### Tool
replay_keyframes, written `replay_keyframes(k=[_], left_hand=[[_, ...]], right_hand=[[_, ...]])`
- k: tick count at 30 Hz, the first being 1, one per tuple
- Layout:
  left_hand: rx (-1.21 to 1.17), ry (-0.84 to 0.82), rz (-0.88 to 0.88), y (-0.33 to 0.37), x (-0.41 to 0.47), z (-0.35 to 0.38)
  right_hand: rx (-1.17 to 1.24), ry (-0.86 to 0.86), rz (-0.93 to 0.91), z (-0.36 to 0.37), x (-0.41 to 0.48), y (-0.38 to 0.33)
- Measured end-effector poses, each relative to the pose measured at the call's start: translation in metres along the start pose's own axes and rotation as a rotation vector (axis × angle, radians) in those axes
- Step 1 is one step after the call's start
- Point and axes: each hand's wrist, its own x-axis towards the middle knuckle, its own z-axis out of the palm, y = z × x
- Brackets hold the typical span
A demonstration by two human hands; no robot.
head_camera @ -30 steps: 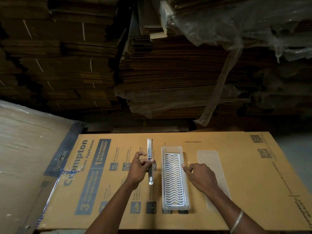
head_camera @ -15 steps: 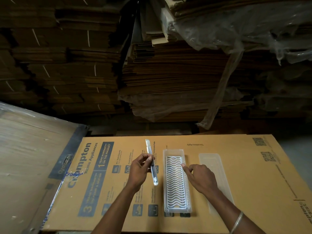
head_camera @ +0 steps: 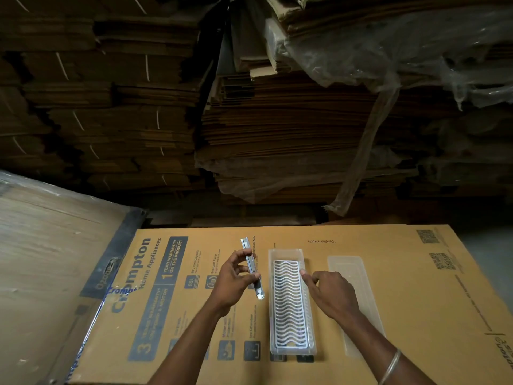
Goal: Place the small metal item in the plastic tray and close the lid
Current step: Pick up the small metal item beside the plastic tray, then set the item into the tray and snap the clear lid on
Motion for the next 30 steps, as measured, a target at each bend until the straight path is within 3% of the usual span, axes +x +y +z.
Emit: replay_keyframes(k=[15,30], left_hand=[[0.190,-0.070,-0.031,-0.018,-0.007,0.041],[0.699,-0.068,-0.137,-0.058,0.036,0.119]], right_hand=[[-0.021,-0.067,0.083,0.014,-0.005,0.024],[-0.182,0.016,0.287,0.056,-0.028,0.111]])
